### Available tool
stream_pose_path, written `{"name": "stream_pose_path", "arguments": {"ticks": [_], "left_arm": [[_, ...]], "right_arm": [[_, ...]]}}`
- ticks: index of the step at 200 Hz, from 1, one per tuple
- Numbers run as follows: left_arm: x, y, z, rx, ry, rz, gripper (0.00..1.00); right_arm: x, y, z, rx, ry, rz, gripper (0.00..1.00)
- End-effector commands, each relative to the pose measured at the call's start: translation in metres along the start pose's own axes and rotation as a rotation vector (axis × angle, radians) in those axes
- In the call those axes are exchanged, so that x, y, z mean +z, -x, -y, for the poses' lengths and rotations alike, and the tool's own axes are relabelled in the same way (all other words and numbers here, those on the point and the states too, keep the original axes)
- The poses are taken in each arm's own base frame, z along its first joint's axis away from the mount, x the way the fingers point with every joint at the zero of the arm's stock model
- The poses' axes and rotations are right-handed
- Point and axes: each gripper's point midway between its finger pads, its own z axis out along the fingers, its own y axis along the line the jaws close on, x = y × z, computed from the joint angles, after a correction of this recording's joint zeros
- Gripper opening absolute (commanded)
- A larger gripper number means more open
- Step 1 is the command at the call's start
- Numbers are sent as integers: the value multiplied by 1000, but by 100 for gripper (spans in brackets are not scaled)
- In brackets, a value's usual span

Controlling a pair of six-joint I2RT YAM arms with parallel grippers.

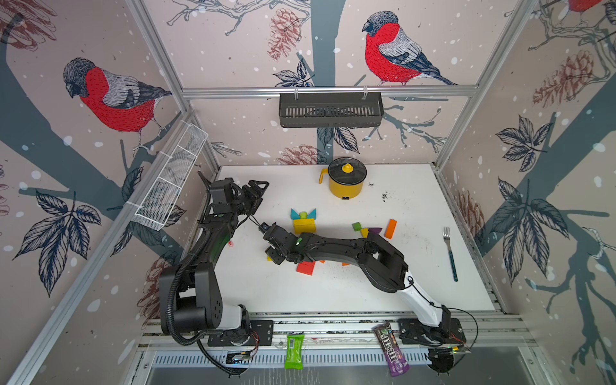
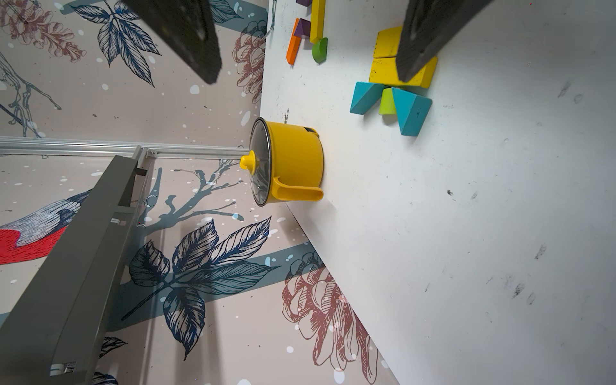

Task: Assemble a carrot with building blocks
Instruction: Move the building block to the center of the board.

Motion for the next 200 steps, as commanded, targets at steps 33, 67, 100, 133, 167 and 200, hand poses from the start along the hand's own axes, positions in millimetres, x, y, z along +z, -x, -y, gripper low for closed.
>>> {"name": "stream_pose_path", "arguments": {"ticks": [33,67,100,133,167,200], "left_arm": [[1,0,6,10,-31,-5,83],[2,-3,7,16,-32,-12,84],[4,-5,6,18,-27,-17,84],[5,-6,7,22,-27,-18,84],[5,-7,7,24,-26,-21,84],[6,-8,7,25,-24,-26,83]], "right_arm": [[-23,-50,19,6,-8,-107,57],[-33,-58,18,17,-5,-103,56],[-45,-52,24,31,-31,-76,53],[-50,-34,30,22,-47,-39,62],[-34,-25,34,12,-52,-40,67],[-21,-31,42,9,-86,-74,65]]}}
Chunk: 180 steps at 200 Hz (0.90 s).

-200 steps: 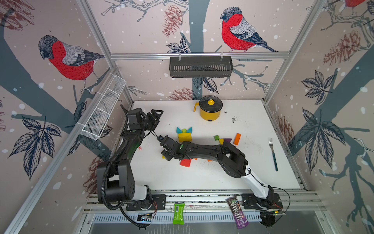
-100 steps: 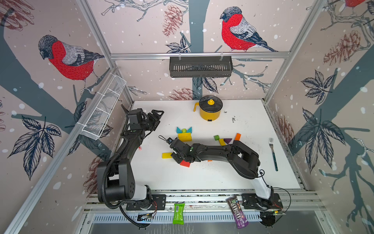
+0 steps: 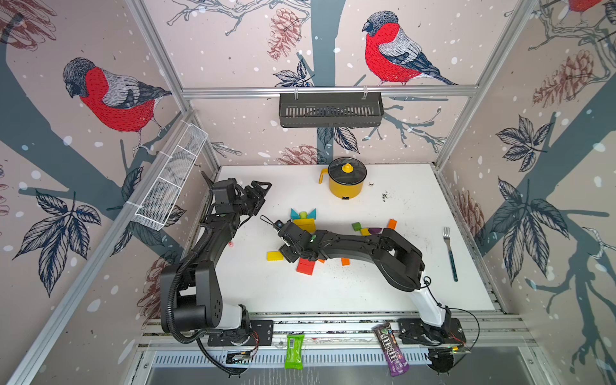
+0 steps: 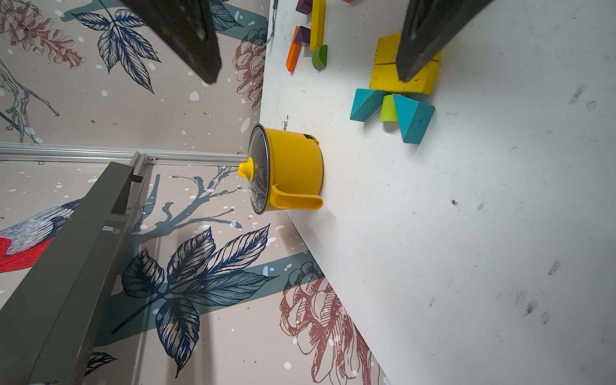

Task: Assemble a carrot with building blocks
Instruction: Move the building block to the center of the board.

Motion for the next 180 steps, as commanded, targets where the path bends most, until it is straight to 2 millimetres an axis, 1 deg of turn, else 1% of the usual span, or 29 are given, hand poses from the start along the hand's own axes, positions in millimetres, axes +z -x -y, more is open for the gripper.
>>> {"name": "stream_pose_path", "arguments": {"ticks": [1,20,31,38,63,88,118,154,169,180], "left_arm": [[1,2,6,22,-22,2,83],[1,1,6,19,-26,-2,83],[1,1,7,21,-29,-2,84],[2,0,8,22,-29,-3,83],[2,-1,8,24,-28,-5,84],[4,-3,8,25,-27,-11,84],[6,-6,8,31,-24,-16,84],[10,-11,7,41,-12,-30,84],[11,-13,8,47,-13,-35,83],[12,-15,8,49,-10,-40,83]], "right_arm": [[4,-6,5,-15,-36,-27,65],[6,-13,10,-13,-51,-42,58],[5,-18,11,-7,-45,-56,51],[4,-22,12,-7,-44,-62,48],[-5,-40,17,0,-57,-82,40],[-20,-56,27,11,-87,-85,39],[-32,-81,43,36,-128,-109,39],[-48,-104,52,67,-151,-129,39],[-57,-110,55,82,-155,-132,39],[-66,-108,54,87,-152,-124,43]]}}
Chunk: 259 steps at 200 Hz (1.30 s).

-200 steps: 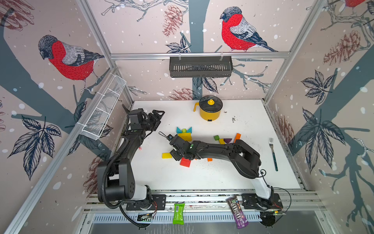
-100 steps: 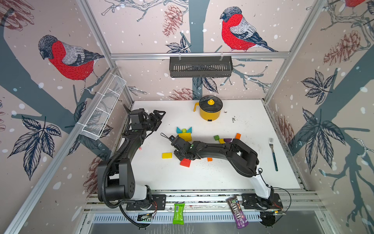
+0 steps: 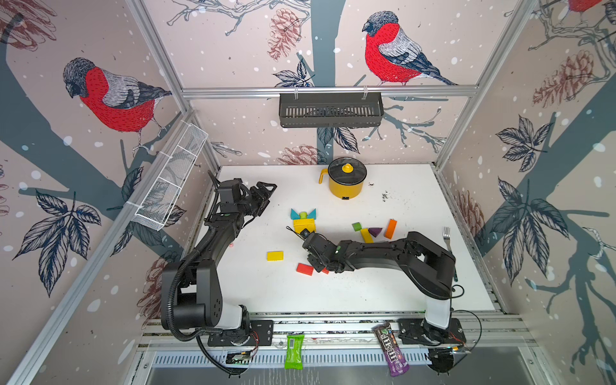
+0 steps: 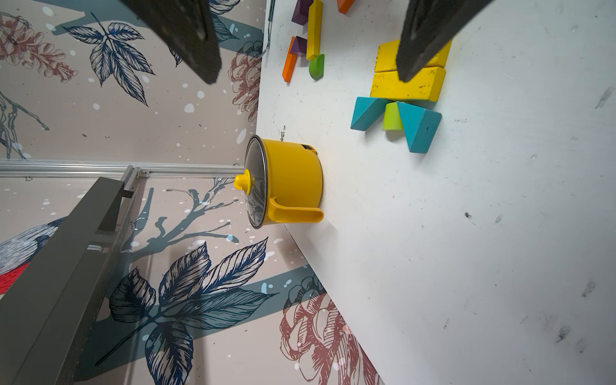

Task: Assemble a carrot with building blocks
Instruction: Move the building block to the center of the board, then pick up the building block from the center of the board.

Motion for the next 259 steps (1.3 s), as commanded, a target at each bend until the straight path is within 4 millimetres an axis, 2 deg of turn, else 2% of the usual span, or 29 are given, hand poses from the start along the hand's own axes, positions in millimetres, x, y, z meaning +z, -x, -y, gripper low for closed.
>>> {"name": "stream_pose_path", "arguments": {"ticks": [1,17,23,47,57,76,110,130,146,195,218,238,259], "left_arm": [[1,1,6,22,-13,1,83],[2,-2,8,28,-17,-7,83],[3,-3,10,30,-21,-10,83],[5,-9,15,46,-28,-23,83],[7,-14,17,50,-32,-36,84],[13,-29,23,66,-44,-74,84],[28,-64,35,101,-66,-170,84],[34,-80,40,130,-63,-208,83],[36,-86,42,136,-66,-226,84],[38,-89,40,130,-65,-238,83],[38,-89,39,130,-62,-236,84],[38,-90,40,129,-64,-241,83],[38,-89,39,132,-61,-237,84]], "right_arm": [[-14,-14,7,18,-22,-42,44],[-31,-4,15,37,-29,-6,57],[-37,1,23,54,-43,10,59],[-54,8,77,179,-112,44,60],[-55,-1,107,244,-147,24,60],[-54,-21,149,325,-212,-12,62],[-52,-48,195,431,-244,-57,68],[-48,-60,206,455,-253,-81,68],[-43,-66,206,470,-237,-98,67],[-32,-81,202,487,-225,-124,56],[-28,-85,200,489,-219,-136,54],[-30,-84,202,492,-229,-122,44],[-29,-86,197,482,-216,-131,37]]}}
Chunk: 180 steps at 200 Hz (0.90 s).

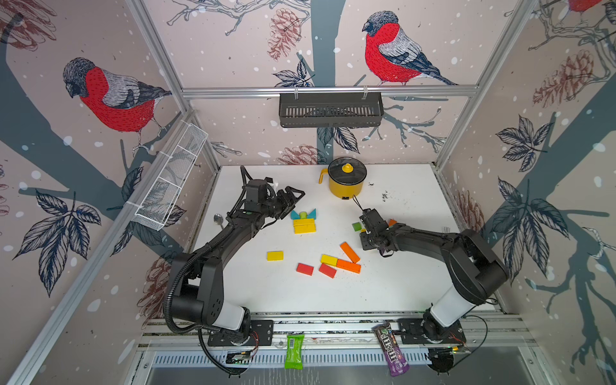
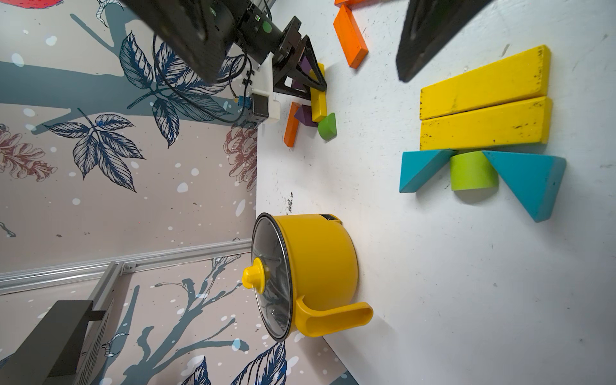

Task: Assemble a carrot with building blocks
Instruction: Pick up the building block from the center of the board, then assemble the building block at the center of the board.

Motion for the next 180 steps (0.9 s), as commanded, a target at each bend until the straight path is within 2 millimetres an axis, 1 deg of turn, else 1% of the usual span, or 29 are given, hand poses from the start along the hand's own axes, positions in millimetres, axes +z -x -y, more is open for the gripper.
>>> {"name": "stream_pose_path", "arguments": {"ticks": [1,20,34,55,69,73,84,94,102,113,118,123,126,139,147,160,180], "left_arm": [[0,1,5,18,-14,-5,84],[-1,1,7,22,-18,-5,84],[-2,1,8,28,-14,0,84],[-5,5,10,37,-10,8,84],[-9,10,10,36,-9,26,84],[-12,13,9,35,-8,34,84],[-19,23,7,25,-7,63,84],[-31,39,2,10,-4,113,84],[-42,52,-6,-6,8,161,84],[-56,69,-20,-30,38,223,84],[-61,75,-26,-41,52,243,84],[-65,81,-32,-50,65,259,84],[-67,84,-36,-56,74,268,84],[-72,90,-47,-84,90,283,84],[-71,91,-49,-93,87,280,84],[-69,89,-50,-106,72,266,84],[-67,87,-45,-123,33,252,84]], "right_arm": [[-1,-2,-4,0,11,-2,37],[-5,-1,-6,-12,7,12,33],[-13,2,-12,-25,10,27,30],[-38,16,-26,-74,-4,93,30],[-57,28,-42,-107,22,142,29],[-63,32,-50,-123,44,158,29],[-80,40,-88,-229,133,213,29],[-95,46,-126,-339,201,280,29],[-101,49,-151,-408,247,302,29],[-98,47,-182,-491,320,301,29],[-93,45,-192,-521,337,294,28],[-92,47,-202,-546,352,297,27],[-86,45,-207,-564,356,285,27],[-76,39,-229,-635,380,259,25],[-74,35,-241,-680,396,250,25],[-66,26,-254,-740,417,217,25],[-51,15,-263,-795,417,161,25]]}}
